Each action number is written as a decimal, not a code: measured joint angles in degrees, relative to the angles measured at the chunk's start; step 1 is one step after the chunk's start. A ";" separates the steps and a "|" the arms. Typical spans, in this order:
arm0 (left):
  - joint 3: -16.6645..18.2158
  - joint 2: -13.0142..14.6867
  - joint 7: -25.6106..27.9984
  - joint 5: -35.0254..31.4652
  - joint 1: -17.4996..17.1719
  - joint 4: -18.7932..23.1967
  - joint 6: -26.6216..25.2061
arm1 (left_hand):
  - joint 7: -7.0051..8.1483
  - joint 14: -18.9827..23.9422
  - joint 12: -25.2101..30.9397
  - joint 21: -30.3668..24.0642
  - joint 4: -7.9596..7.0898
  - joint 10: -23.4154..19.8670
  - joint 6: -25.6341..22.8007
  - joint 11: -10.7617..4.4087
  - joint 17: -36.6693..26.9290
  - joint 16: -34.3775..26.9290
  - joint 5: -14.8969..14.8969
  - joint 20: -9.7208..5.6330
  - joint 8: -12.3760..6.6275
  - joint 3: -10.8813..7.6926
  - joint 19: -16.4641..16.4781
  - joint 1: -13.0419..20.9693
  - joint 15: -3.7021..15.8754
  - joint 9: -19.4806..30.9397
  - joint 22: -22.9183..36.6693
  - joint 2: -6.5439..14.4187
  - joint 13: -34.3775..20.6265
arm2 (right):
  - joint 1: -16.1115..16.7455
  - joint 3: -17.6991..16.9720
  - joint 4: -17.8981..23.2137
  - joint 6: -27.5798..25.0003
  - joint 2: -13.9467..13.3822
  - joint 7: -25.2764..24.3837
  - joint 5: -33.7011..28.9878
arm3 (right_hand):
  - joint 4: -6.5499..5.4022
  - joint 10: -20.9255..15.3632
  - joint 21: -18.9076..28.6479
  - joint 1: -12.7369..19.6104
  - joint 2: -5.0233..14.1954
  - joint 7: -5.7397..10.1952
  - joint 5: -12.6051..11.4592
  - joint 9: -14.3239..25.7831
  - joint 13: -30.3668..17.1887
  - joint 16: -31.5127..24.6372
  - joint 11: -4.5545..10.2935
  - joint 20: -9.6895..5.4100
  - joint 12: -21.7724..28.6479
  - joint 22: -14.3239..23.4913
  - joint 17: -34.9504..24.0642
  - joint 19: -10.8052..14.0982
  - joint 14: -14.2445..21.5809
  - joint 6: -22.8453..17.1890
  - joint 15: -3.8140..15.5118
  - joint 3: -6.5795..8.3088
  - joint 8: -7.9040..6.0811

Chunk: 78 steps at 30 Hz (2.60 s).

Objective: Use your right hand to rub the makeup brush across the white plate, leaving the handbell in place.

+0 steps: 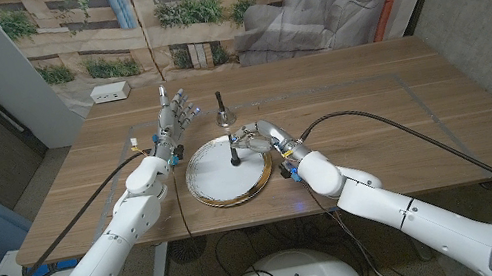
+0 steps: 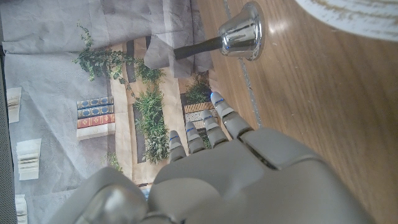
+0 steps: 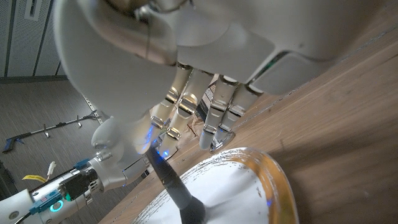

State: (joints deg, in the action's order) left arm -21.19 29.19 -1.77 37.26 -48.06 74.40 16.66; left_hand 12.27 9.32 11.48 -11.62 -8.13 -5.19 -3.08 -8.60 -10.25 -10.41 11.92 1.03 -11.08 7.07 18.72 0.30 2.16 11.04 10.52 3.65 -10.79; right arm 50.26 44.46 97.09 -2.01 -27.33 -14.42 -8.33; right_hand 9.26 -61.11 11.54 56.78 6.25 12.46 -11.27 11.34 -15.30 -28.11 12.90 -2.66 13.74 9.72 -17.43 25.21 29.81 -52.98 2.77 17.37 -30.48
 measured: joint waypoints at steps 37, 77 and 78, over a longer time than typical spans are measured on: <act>0.01 0.02 -0.02 0.02 0.04 -0.03 -0.04 | 0.00 0.00 0.00 0.00 0.00 0.00 0.00 0.00 0.00 0.00 0.00 0.00 0.00 0.00 0.00 0.00 0.00 0.00 0.00 0.00 0.00 | 2.45 -1.72 4.56 -2.67 -3.18 -0.92 -0.56 | 0.00 0.00 0.00 0.00 0.00 -0.01 0.01 -0.01 0.01 0.00 0.00 0.00 0.00 0.00 0.01 0.00 0.00 0.01 0.00 0.00 0.34; 0.01 0.02 -0.02 0.02 0.01 0.02 -0.04 | 0.00 0.00 0.00 0.00 0.00 0.00 0.00 0.00 0.00 0.00 0.00 0.00 0.00 0.00 0.00 0.00 0.00 0.00 0.00 0.00 0.00 | 4.01 -3.94 8.36 -5.33 -7.03 -0.29 -0.27 | 0.00 0.00 0.00 0.24 0.24 0.04 0.19 -0.03 0.01 0.40 0.00 0.00 0.00 0.00 0.02 0.00 0.00 -0.03 0.00 0.00 0.32; 0.01 0.02 -0.01 0.02 0.01 0.02 -0.04 | 0.00 0.00 0.00 0.00 0.00 0.00 0.00 0.00 0.00 0.00 0.00 0.00 0.00 0.00 0.00 0.00 0.00 0.00 0.00 0.00 0.00 | 4.06 -4.03 8.49 -5.33 -7.08 -0.29 -0.27 | -0.01 0.00 0.00 0.24 0.24 0.04 0.19 -0.03 0.01 0.40 0.00 0.00 0.00 0.00 0.02 0.00 0.03 -0.03 0.01 -0.01 0.32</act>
State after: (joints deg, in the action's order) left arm -21.18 29.20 -1.78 37.27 -48.05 74.43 16.62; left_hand 12.27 9.32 11.48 -11.62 -8.13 -5.19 -3.08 -8.60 -10.25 -10.41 11.92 1.03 -11.09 7.07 18.72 0.30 2.17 11.04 10.52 3.65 -10.78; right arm 54.32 40.43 105.58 -7.33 -34.40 -14.71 -8.60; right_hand 9.25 -61.11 11.54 57.03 6.49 12.50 -11.08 11.31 -15.29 -27.71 12.90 -2.66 13.75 9.72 -17.41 25.21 29.84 -53.02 2.78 17.36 -30.16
